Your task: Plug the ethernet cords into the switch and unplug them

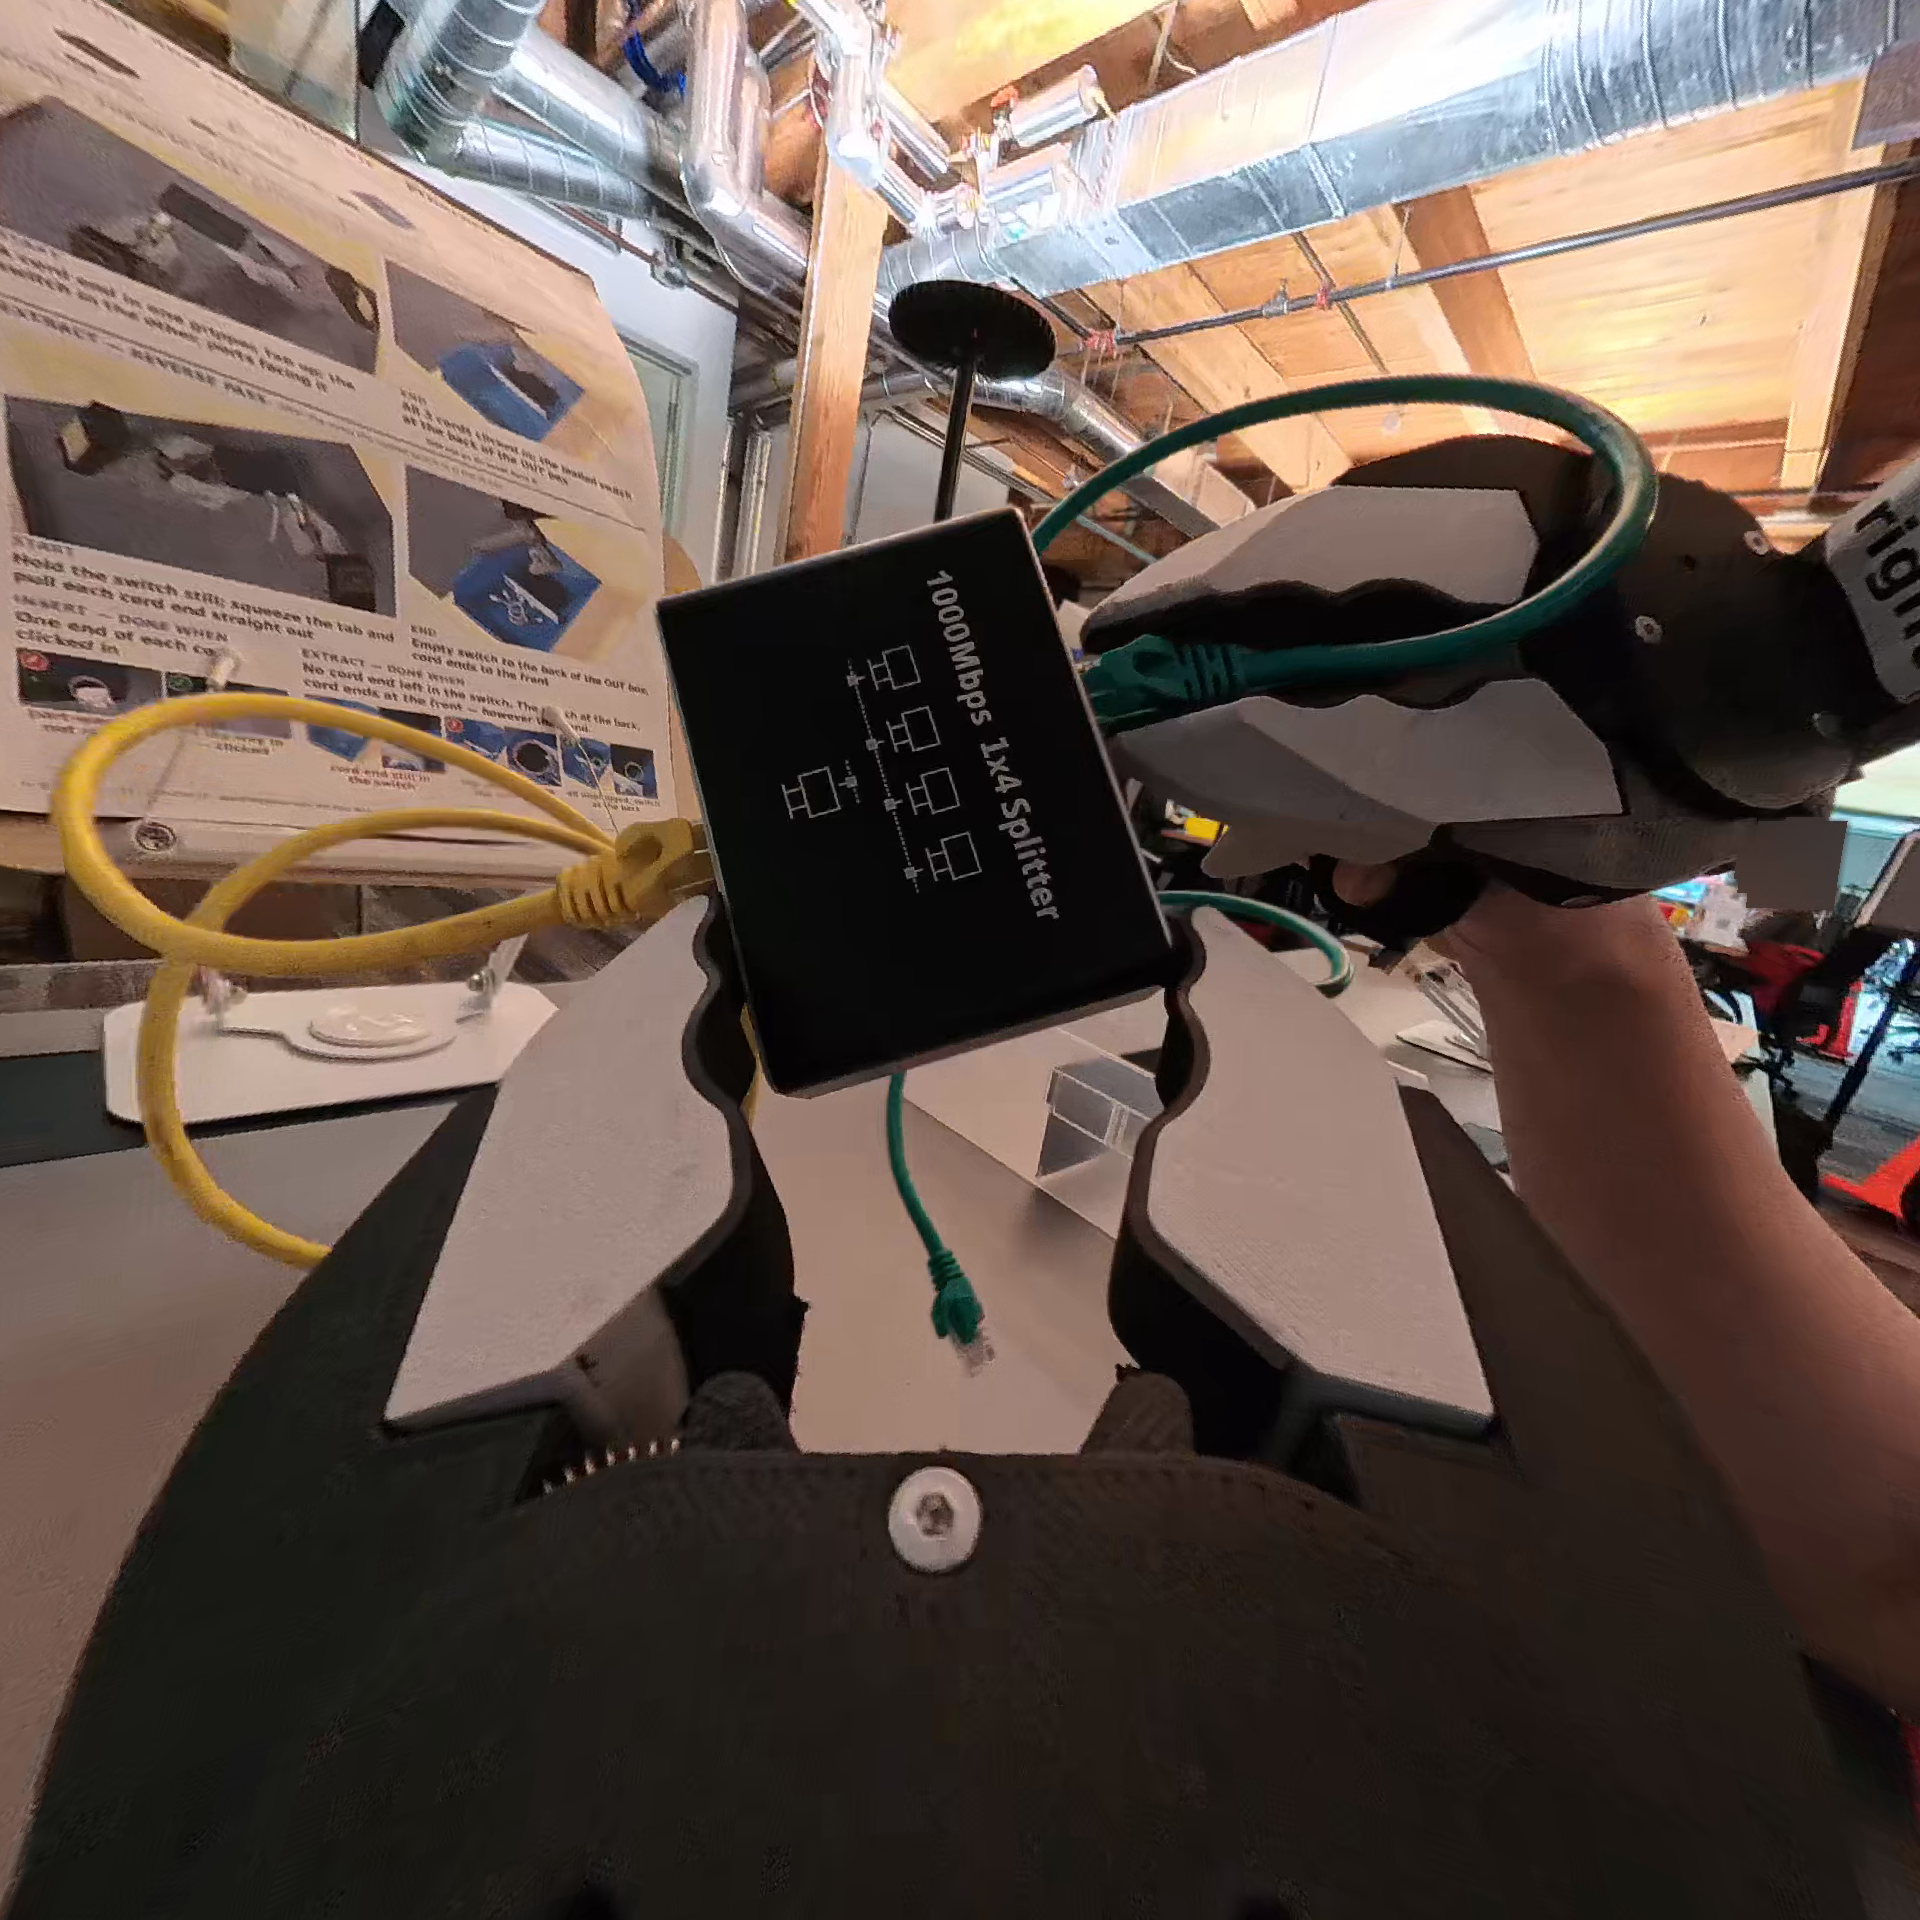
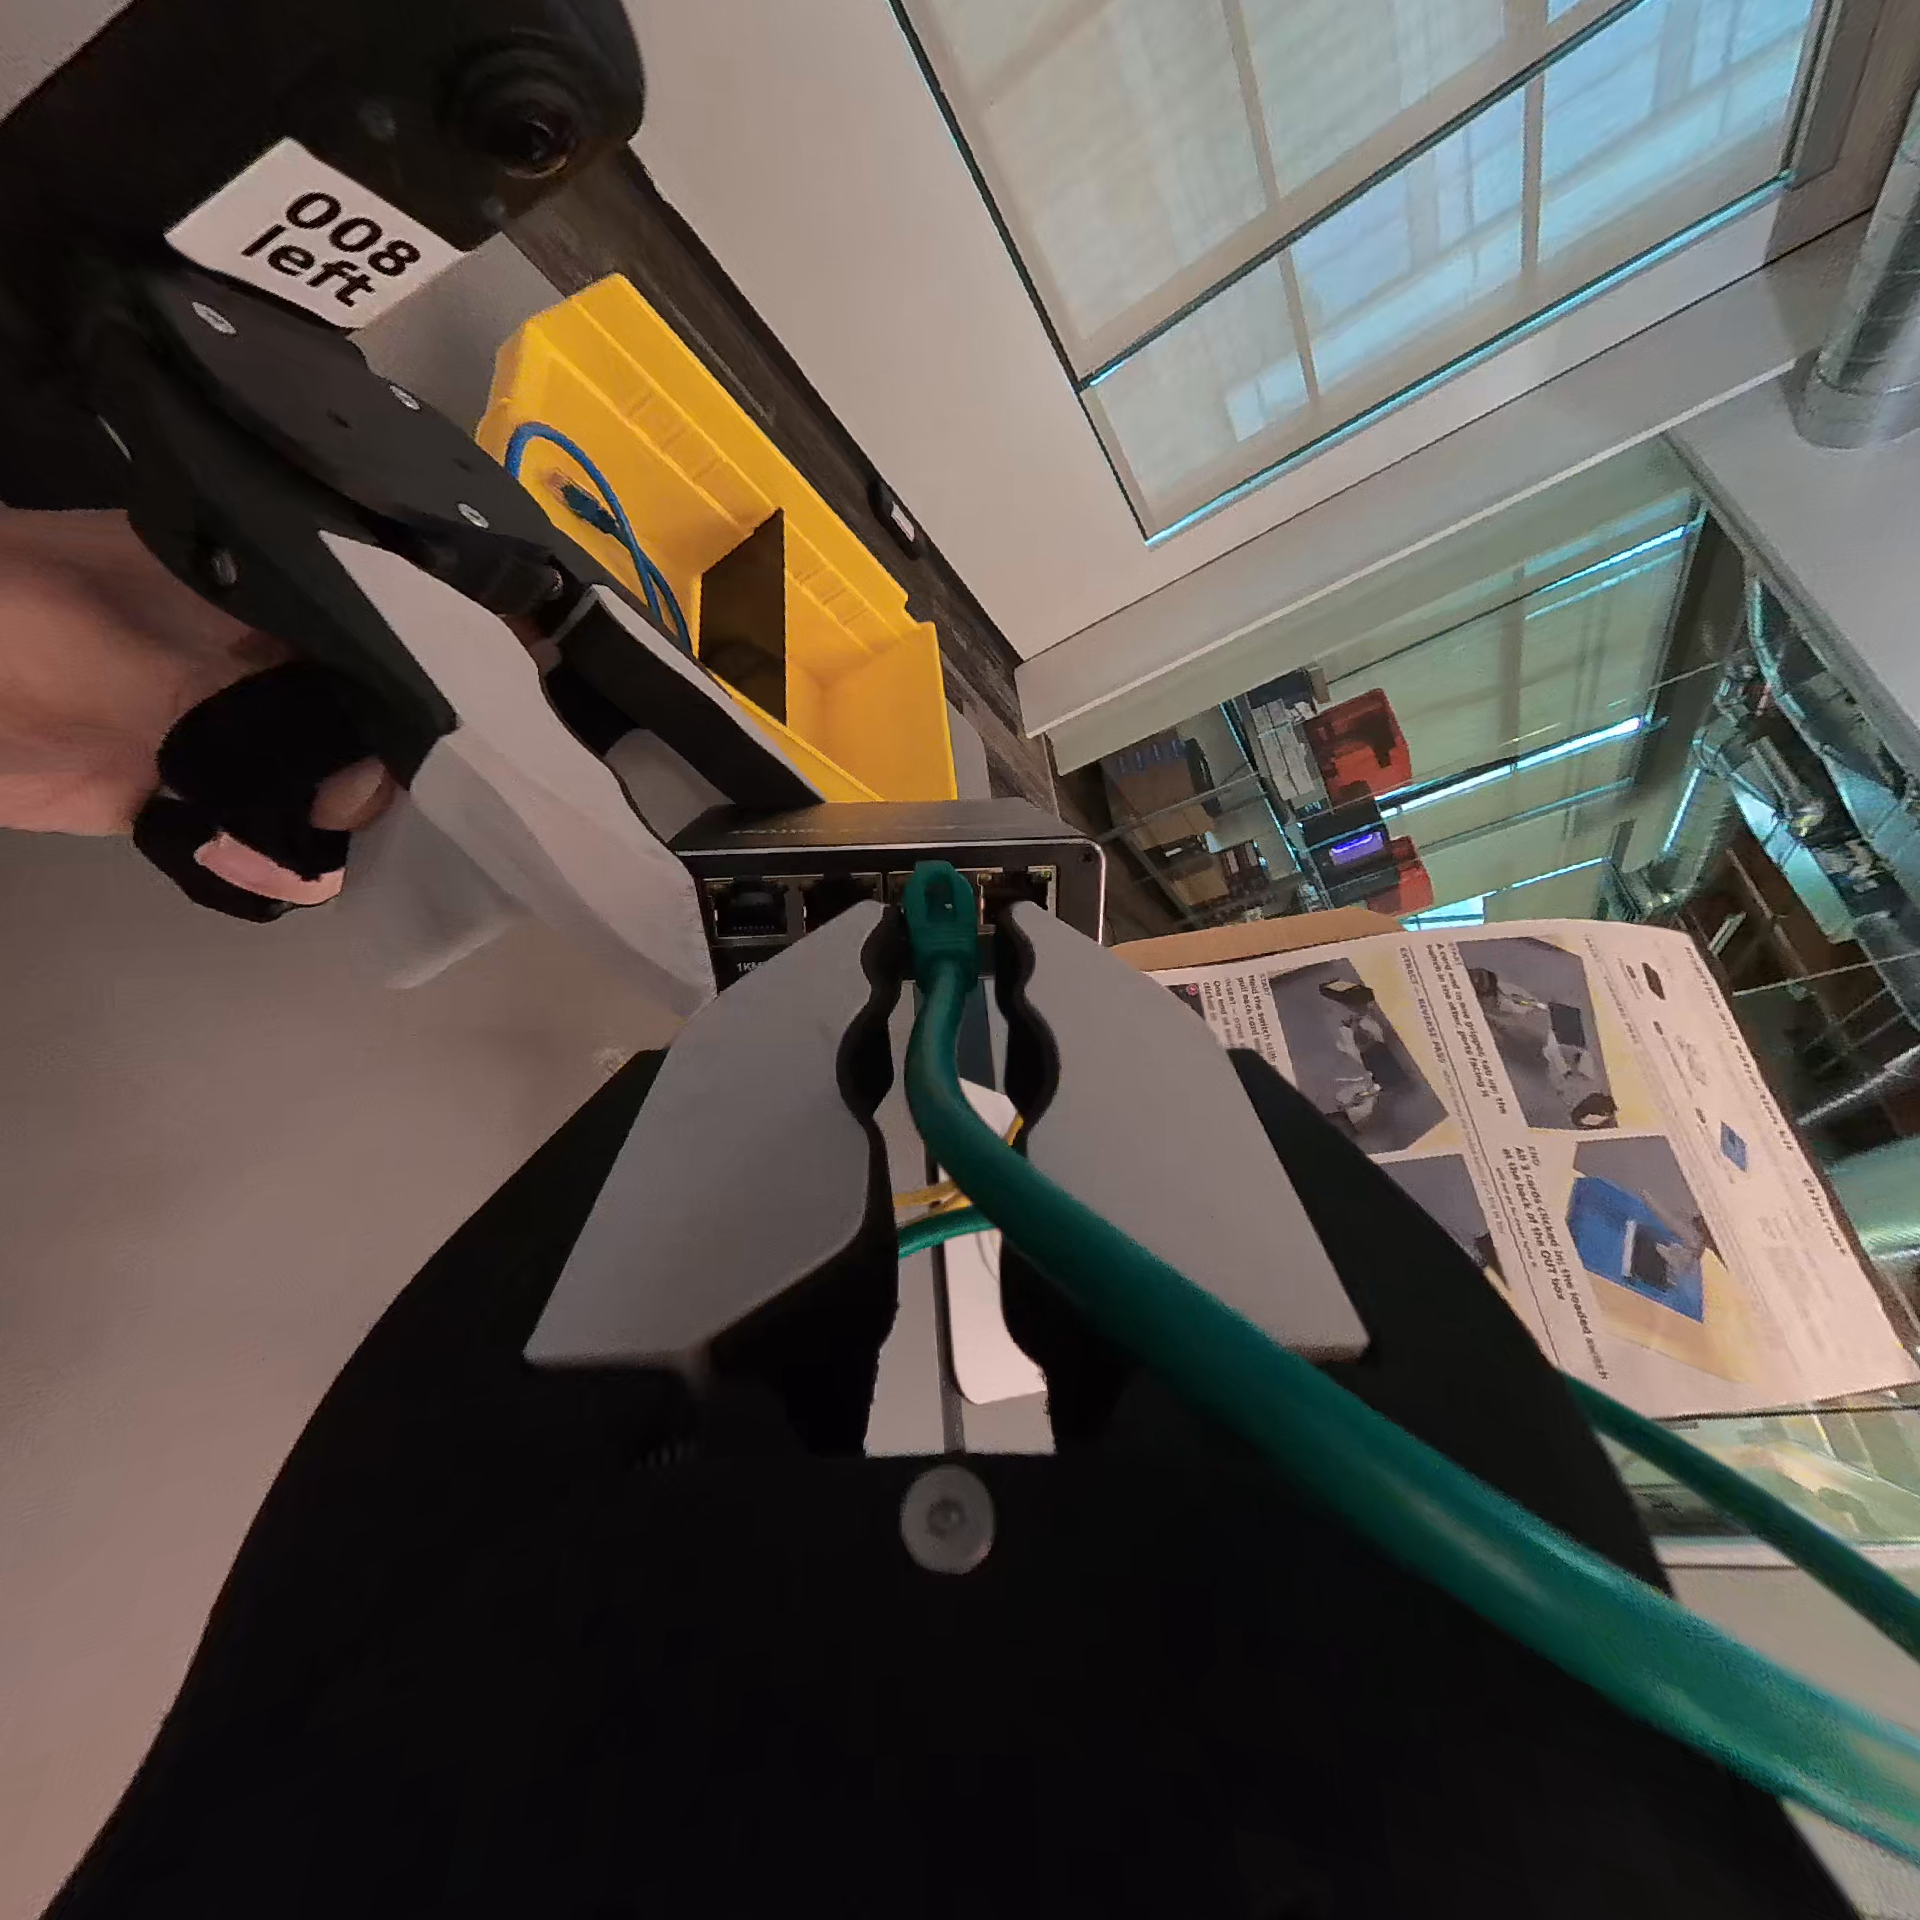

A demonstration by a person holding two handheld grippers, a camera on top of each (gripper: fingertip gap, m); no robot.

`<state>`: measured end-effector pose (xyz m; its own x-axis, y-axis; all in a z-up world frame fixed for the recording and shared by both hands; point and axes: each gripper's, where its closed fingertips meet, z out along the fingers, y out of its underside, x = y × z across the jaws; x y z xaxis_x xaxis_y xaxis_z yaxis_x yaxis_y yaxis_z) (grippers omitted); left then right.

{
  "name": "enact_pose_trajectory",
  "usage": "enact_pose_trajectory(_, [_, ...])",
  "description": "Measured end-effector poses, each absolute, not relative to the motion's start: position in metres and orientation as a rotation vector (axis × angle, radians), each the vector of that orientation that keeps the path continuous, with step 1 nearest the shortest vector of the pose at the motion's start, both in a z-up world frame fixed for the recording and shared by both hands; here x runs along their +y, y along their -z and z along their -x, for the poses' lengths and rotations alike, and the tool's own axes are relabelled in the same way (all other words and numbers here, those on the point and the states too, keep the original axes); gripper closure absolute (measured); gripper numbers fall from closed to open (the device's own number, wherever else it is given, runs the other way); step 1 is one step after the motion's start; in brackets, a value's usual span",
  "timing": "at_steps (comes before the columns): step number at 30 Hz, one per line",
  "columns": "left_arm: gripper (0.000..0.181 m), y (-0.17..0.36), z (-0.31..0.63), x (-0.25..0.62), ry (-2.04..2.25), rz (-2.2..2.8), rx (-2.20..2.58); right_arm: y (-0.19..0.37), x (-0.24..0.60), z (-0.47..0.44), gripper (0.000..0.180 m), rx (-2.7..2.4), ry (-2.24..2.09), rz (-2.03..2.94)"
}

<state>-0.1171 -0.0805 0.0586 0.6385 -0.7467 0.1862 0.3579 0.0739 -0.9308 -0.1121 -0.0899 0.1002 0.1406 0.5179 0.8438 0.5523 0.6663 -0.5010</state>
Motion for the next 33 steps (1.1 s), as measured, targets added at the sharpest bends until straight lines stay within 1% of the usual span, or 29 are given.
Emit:
enact_pose_trajectory(5, [0.103, -0.063, 0.119, -0.084, 0.824, 1.223, 0.395, -0.104, -0.097, 0.113, 0.166, -1.499, 0.030, 0.908])
enact_pose_trajectory(9, [0.104, -0.069, 0.119, -0.092, 0.876, 1.187, 0.394, -0.109, -0.105, 0.114, 0.166, -1.489, -0.089, 0.924])
enact_pose_trajectory(33, [0.104, -0.073, 0.127, -0.099, 0.760, 1.227, 0.405, -0.110, -0.111, 0.121, 0.165, -1.469, -0.223, 0.952])
